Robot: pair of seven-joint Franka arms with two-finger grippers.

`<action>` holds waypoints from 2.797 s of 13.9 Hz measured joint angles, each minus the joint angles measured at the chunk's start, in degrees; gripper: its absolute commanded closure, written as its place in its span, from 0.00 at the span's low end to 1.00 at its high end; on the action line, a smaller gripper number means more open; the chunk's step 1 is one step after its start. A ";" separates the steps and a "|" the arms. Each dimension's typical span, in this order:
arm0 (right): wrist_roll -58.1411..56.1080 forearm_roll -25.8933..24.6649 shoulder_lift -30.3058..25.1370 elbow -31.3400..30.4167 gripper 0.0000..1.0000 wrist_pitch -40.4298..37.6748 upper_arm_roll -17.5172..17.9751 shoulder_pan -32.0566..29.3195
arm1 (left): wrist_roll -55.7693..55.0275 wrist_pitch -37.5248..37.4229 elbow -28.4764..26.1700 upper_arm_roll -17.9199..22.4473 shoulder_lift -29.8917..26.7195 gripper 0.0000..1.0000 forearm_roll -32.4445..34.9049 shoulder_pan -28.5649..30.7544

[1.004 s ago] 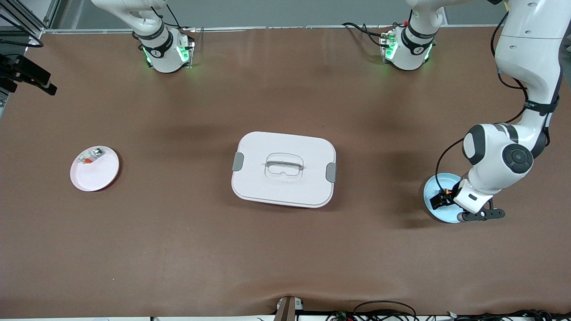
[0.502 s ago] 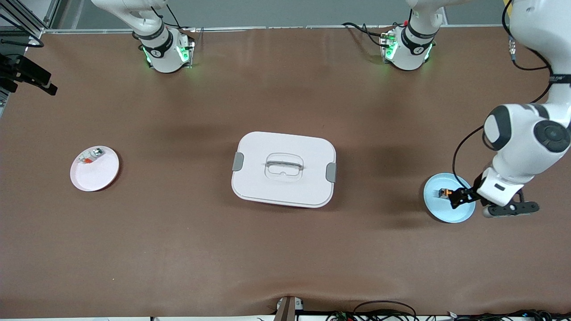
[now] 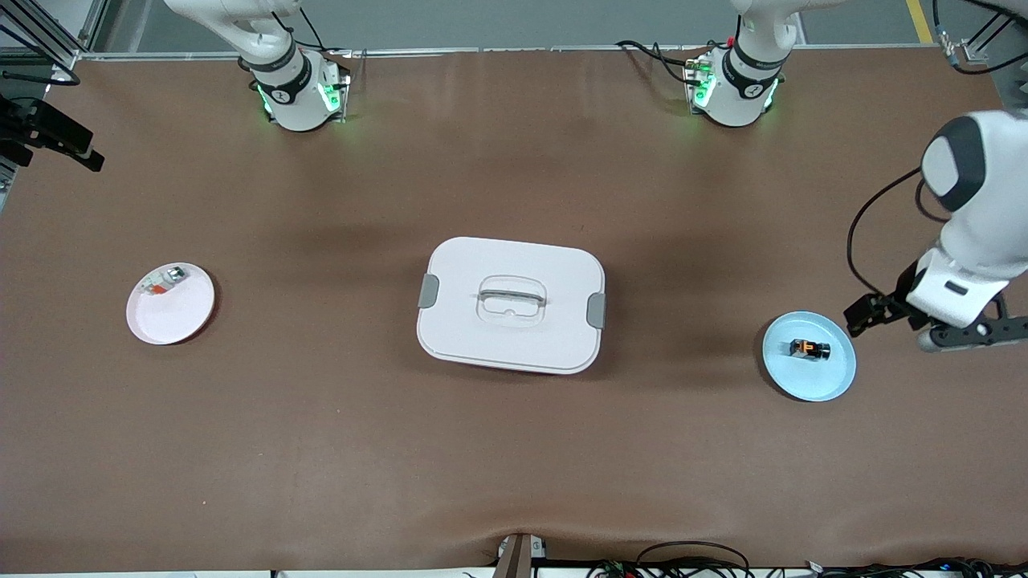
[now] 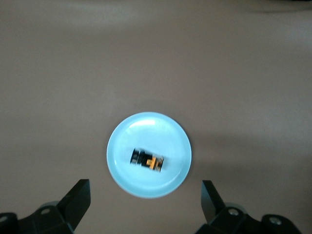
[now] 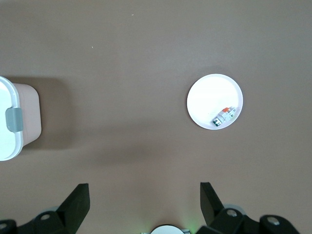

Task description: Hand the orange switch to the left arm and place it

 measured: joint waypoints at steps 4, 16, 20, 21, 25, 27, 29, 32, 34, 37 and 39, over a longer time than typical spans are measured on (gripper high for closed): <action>0.00 0.00 0.00 -0.02 0.00 0.06 -0.25 -0.01 | 0.00 -14.29 5.34 -0.01 -4.64 0.00 -3.28 -0.11; -0.05 0.00 0.00 -0.10 0.00 -0.20 -0.92 -0.28 | 0.00 -23.13 14.88 -1.84 -4.71 0.00 -5.17 -0.28; -0.05 0.00 0.00 -0.15 0.00 -0.25 -0.92 -0.28 | 0.00 -23.65 15.25 -2.05 -4.41 0.00 -5.17 -0.31; -0.08 0.00 0.00 -0.16 0.00 -0.27 -0.90 -0.29 | -0.01 -23.80 15.26 -2.12 -4.31 0.00 -5.17 -0.32; -0.15 0.00 0.00 -0.19 0.00 -0.32 -0.46 -0.28 | -0.05 -23.89 15.33 -2.17 -4.17 0.00 -5.17 -0.30; -0.16 -0.01 0.00 -0.24 0.00 -0.65 -0.43 -0.28 | -0.05 -23.90 15.37 -2.17 -4.09 0.00 -5.17 -0.25; -0.17 -0.04 0.00 -0.35 0.00 -1.24 -0.43 -0.28 | -0.05 -23.90 15.41 -2.17 -3.96 0.00 -5.17 -0.16; -0.23 -0.05 0.00 -0.43 0.00 -1.30 -0.35 -0.28 | -0.05 -23.90 15.51 -2.17 -3.93 0.00 -5.17 -0.15; -0.38 -0.41 0.00 -0.43 0.00 -1.30 -0.15 -0.20 | -0.05 -23.91 15.67 -2.17 -3.93 0.00 -5.17 -0.21; -0.45 -1.29 0.00 -0.43 0.00 -1.25 0.24 0.79 | -0.05 -23.91 15.88 -2.15 -3.93 0.00 -5.17 -0.41; -0.45 -1.38 0.00 -0.43 0.00 -1.20 0.31 0.90 | -0.06 -23.91 15.96 -1.10 -3.93 0.00 -5.17 -2.03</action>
